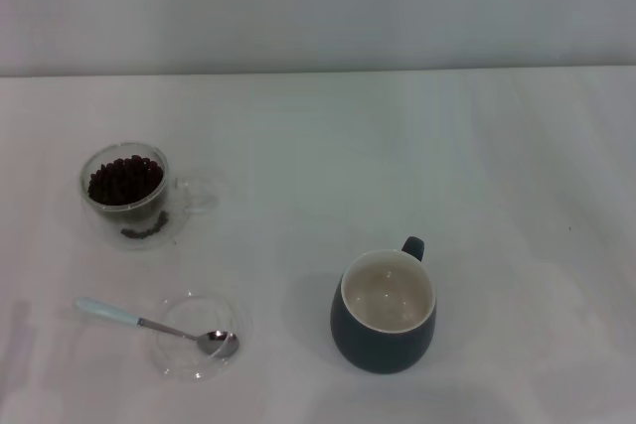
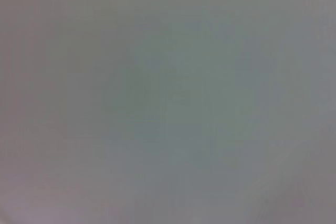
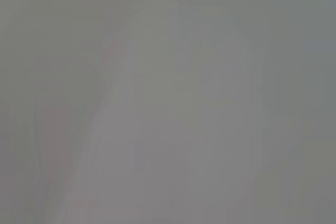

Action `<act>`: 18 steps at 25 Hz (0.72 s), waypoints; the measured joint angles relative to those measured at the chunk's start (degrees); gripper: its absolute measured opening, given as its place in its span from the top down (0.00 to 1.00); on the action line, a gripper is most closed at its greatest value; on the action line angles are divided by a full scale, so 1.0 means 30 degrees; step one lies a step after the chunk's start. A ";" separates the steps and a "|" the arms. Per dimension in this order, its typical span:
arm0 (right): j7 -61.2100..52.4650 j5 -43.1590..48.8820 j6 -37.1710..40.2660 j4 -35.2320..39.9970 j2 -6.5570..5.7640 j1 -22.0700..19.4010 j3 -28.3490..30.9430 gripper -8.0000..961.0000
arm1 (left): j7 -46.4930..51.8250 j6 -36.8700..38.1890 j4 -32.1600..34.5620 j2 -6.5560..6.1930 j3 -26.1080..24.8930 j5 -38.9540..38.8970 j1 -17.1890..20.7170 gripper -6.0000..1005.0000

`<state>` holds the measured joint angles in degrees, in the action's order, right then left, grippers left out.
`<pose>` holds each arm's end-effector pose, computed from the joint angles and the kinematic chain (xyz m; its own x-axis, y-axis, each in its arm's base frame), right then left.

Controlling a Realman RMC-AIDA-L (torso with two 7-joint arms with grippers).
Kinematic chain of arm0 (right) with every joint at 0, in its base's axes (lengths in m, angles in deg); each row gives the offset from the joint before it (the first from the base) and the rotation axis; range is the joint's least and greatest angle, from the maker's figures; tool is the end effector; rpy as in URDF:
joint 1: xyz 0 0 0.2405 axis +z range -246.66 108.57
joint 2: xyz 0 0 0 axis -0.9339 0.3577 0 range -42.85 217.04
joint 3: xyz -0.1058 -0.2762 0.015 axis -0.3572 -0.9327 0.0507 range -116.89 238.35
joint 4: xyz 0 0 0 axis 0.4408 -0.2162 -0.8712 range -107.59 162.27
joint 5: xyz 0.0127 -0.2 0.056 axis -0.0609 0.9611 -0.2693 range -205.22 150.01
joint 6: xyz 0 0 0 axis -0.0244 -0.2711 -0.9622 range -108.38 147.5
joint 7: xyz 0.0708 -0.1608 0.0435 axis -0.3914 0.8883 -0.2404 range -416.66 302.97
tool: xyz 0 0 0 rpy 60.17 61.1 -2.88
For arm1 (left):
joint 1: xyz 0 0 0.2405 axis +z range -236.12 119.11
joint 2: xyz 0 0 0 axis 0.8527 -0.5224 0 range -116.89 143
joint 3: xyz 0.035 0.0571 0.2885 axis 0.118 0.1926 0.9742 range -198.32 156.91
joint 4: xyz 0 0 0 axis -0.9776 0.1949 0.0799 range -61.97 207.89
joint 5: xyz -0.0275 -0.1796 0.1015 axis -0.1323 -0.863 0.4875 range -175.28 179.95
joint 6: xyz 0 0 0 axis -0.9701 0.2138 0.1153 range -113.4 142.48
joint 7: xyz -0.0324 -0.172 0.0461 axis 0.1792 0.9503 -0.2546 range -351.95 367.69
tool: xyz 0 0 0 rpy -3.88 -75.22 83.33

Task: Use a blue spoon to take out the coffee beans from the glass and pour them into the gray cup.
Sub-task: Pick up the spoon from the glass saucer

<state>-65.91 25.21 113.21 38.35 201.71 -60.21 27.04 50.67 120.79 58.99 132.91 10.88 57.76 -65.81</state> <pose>0.4066 0.2655 0.0824 0.8586 0.3133 -0.4057 -0.4202 -0.0232 -0.9071 -0.3747 0.2013 -0.0171 0.0802 -0.1698 0.9822 0.9766 -0.1838 -0.1115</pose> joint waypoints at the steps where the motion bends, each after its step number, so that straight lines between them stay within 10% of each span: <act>1: 0.0049 -0.0038 -0.0014 0.0060 -0.0070 0.0016 0.0044 0.44 | 0.0544 -0.0177 -0.0209 0.0005 0.0390 0.0047 -0.0001 0.29; 18: -0.0031 -0.0108 -0.0108 0.0436 0.0137 0.0466 0.0099 0.44 | 1.0041 -0.5187 0.0217 -0.0162 0.3708 0.0367 -0.0391 0.29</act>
<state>-66.00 24.89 112.88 39.66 202.12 -58.81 27.34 80.79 105.23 59.64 132.43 22.01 58.87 -66.98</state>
